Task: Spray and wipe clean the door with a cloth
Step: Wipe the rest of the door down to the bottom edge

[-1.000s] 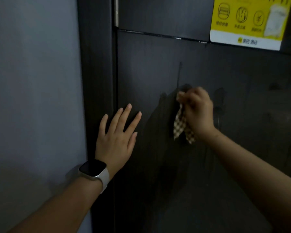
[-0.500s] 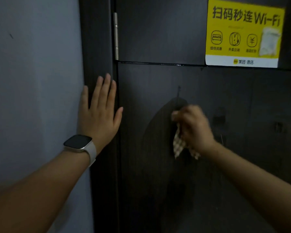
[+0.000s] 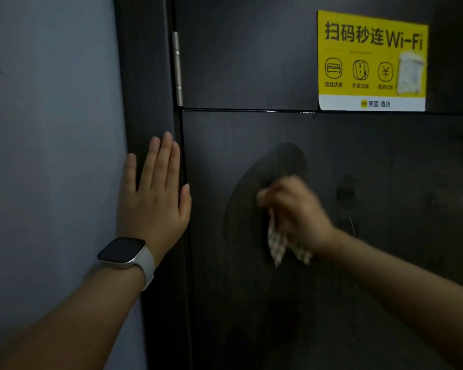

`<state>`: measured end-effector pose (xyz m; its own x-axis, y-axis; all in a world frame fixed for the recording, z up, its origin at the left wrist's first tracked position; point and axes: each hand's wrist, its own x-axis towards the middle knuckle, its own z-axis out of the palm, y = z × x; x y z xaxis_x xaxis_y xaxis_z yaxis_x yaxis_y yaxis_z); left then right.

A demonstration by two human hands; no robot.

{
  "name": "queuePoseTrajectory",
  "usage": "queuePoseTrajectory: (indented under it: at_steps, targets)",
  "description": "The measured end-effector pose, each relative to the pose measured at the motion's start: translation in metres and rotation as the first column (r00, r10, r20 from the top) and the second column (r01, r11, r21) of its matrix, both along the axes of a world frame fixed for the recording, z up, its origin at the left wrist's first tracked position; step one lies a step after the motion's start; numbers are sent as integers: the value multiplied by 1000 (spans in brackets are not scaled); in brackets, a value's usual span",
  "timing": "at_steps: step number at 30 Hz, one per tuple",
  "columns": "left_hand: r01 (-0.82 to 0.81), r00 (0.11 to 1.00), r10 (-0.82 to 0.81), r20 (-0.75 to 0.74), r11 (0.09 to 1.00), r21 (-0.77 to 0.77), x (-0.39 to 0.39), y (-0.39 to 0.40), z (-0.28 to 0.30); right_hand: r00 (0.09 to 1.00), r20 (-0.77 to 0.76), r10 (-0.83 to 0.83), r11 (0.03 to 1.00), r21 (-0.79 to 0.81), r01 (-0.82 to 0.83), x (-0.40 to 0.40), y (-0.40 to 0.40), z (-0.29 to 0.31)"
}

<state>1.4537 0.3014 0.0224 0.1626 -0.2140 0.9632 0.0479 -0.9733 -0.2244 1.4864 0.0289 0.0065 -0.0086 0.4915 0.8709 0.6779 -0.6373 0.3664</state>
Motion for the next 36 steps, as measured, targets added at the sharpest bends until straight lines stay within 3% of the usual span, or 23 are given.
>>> queuePoseTrajectory:
  at_steps: [1,3,5,6,8,10,12,13,15,17,19,21,23,25,27,29,31,36]
  targets:
    - [-1,1000,1,4,1000,2,0,0,0,999,22,-24,974,226,18,5,-7,21]
    - [1,1000,-1,6,1000,7,0,0,0,999,-27,-37,807,589,46,10,-8,57]
    - [-3,1000,3,1,1000,6,1,0,0,998,-51,35,684,729,13,15,12,70]
    - [-3,1000,3,-1,1000,7,1,0,0,999,-29,44,697,717,-10,15,27,68]
    - [-1,1000,1,3,1000,10,1,0,0,998,20,62,861,505,-64,7,61,47]
    - [-1,1000,1,9,1000,14,1,0,0,997,8,82,995,64,-82,-6,76,15]
    - [1,1000,-1,15,1000,14,1,1,0,999,-3,36,965,-260,-35,-10,62,5]
    - [4,1000,-4,18,1000,13,1,1,0,1000,14,25,966,-258,-20,-6,48,11]
    - [14,1000,-14,25,1000,9,3,1,-1,999,48,0,997,82,-4,5,27,35]
    - [26,999,-26,35,1000,-4,3,1,-1,1000,6,-10,844,536,5,10,19,64]
    - [40,998,-39,39,999,-36,2,0,-1,998,-17,55,683,730,-25,10,39,78]
    - [44,998,-41,42,997,-67,0,0,-1,996,7,87,718,693,-67,5,74,77]
    - [47,998,-44,42,996,-74,-1,0,-2,997,34,65,890,451,-74,-1,102,68]
    - [54,998,-52,35,996,-73,0,1,-3,996,87,20,966,256,-42,-2,99,68]
    - [60,998,-58,30,996,-72,0,1,-2,996,90,-18,939,345,-14,3,72,77]
    - [67,997,-64,33,995,-74,0,1,-2,999,14,-29,823,568,16,4,47,82]
    - [75,997,-73,34,994,-75,1,0,-3,999,-43,-27,743,667,49,2,47,84]
    - [102,995,-100,30,993,-64,2,3,-3,1000,13,17,920,390,-20,-9,123,103]
